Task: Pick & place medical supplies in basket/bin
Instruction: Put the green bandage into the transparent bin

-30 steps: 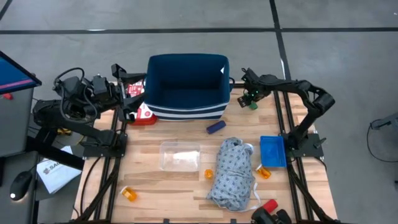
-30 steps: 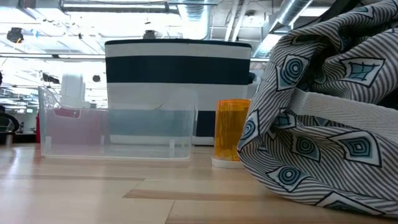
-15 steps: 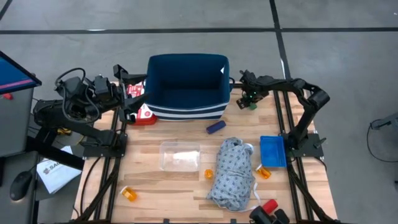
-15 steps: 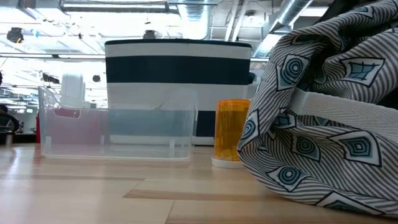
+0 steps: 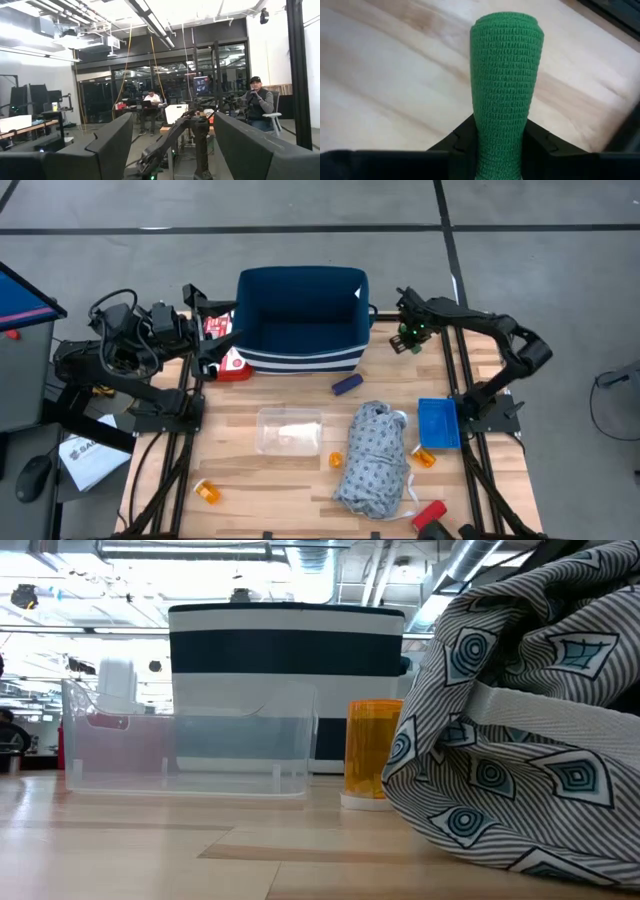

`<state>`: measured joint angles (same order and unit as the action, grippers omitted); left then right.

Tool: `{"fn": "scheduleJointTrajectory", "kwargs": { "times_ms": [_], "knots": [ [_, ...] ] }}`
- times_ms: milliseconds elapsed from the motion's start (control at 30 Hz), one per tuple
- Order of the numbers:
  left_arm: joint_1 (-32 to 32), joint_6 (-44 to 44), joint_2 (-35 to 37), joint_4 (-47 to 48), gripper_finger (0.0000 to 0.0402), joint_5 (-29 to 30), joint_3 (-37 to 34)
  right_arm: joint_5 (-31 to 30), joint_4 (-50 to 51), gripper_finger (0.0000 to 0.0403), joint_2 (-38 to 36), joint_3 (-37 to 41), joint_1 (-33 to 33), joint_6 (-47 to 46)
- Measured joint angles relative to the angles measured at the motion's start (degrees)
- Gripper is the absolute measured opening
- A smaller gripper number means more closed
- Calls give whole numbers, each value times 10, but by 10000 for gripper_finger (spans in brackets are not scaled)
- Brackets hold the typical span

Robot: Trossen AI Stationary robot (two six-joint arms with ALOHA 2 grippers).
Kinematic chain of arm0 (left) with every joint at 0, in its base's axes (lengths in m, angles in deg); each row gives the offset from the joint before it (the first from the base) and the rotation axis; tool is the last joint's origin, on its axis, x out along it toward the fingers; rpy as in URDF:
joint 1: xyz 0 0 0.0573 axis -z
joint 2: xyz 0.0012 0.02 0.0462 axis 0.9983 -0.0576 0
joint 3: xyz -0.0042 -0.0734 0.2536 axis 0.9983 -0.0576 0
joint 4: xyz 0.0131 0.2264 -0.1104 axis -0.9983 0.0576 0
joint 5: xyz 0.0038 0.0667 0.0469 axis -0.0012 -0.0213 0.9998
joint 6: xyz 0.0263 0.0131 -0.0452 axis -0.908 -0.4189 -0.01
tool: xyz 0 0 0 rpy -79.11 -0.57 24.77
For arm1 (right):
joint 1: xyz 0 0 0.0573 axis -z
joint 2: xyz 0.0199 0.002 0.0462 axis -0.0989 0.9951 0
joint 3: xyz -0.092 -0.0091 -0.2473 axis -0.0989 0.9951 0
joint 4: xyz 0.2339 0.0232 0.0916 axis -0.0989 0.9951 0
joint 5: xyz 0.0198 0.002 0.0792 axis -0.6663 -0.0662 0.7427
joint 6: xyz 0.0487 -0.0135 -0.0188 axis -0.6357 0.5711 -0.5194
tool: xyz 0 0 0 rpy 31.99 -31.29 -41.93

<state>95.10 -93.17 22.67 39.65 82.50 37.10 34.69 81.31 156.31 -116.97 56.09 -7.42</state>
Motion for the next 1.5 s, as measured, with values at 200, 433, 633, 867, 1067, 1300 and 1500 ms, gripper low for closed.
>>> {"fn": "scheduleJointTrajectory", "kwargs": {
  "times_ms": [200,433,633,867,1067,1300,1500],
  "knots": [
    [0,0,4,5,268,-12,0,4,80,102,-93,0,-33,-41],
    [2,3,23,40,268,-15,0,48,131,102,-214,0,-154,-163],
    [25,2,38,42,268,-15,0,47,122,102,-307,0,-314,-354],
    [29,4,42,75,268,-15,0,-11,29,102,-344,0,-516,-563],
    [29,4,42,90,259,-15,0,-78,-102,102,-300,0,-647,-674],
    [39,4,43,91,253,-15,0,-126,-304,102,-189,0,-738,-743],
    [59,3,43,101,253,-15,0,-171,-478,102,-94,0,-759,-763]
  ]
}}
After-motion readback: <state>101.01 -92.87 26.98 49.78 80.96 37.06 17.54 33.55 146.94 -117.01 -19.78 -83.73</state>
